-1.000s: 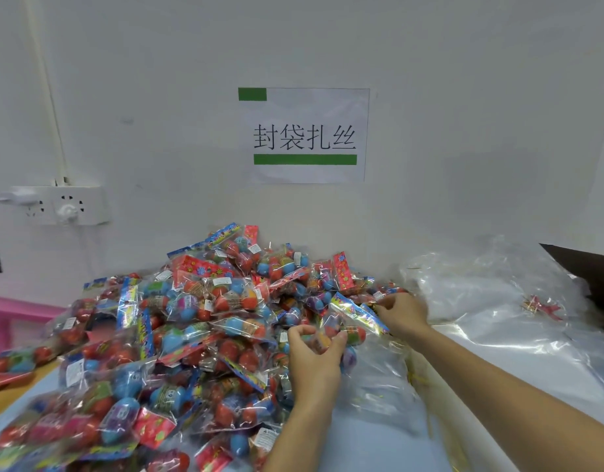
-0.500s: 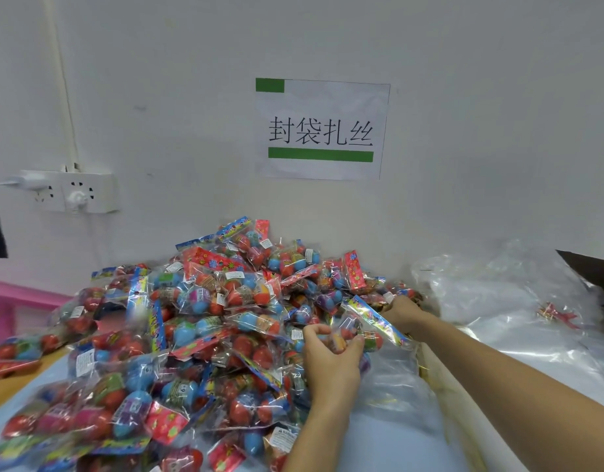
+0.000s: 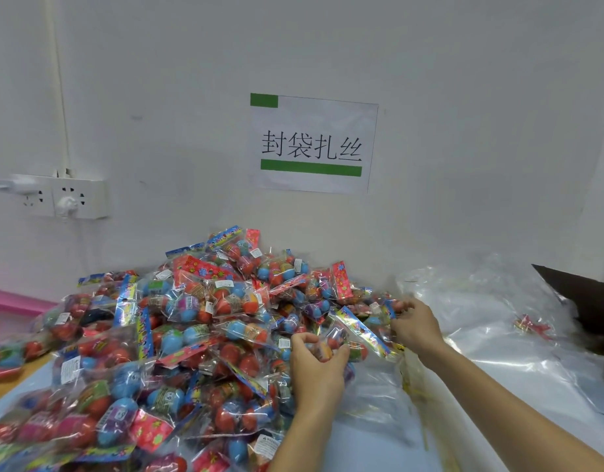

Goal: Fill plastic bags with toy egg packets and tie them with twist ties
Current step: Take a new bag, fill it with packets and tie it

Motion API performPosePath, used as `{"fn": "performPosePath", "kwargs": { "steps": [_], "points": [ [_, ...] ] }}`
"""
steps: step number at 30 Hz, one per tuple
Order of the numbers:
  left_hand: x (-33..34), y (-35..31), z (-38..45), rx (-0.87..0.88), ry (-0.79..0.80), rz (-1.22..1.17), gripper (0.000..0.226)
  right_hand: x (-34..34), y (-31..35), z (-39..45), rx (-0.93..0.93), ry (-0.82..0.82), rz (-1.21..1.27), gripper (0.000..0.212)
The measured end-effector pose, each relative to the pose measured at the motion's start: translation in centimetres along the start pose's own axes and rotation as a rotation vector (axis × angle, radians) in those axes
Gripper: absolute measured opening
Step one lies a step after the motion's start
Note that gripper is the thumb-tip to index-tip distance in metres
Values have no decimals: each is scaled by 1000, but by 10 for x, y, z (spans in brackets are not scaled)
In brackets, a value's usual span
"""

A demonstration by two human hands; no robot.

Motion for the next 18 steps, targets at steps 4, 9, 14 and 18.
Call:
{"fn": "performPosePath", "kwargs": {
  "steps": [4, 9, 14, 18],
  "points": [
    [0, -3, 1, 13, 5, -5, 37, -20, 5, -9, -62, -103, 147, 33],
    [2, -14, 2, 87, 8, -50, 38, -38, 13, -27, -68, -132, 254, 53],
    [12, -28, -3, 188, 67, -102, 34, -53, 13, -57, -109, -116, 370, 15],
    [24, -35, -8, 242, 172, -122, 33, -61, 23, -76, -213, -95, 452, 22]
  ]
}}
Point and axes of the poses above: each hand's wrist, its own z-axis towards the middle knuckle, its own x-axis out of the palm, y = z × x, the point moved 10 cm from there along z, towards the middle knuckle, and after that the axes turned 8 degrees about x, right-handed, at the moved point
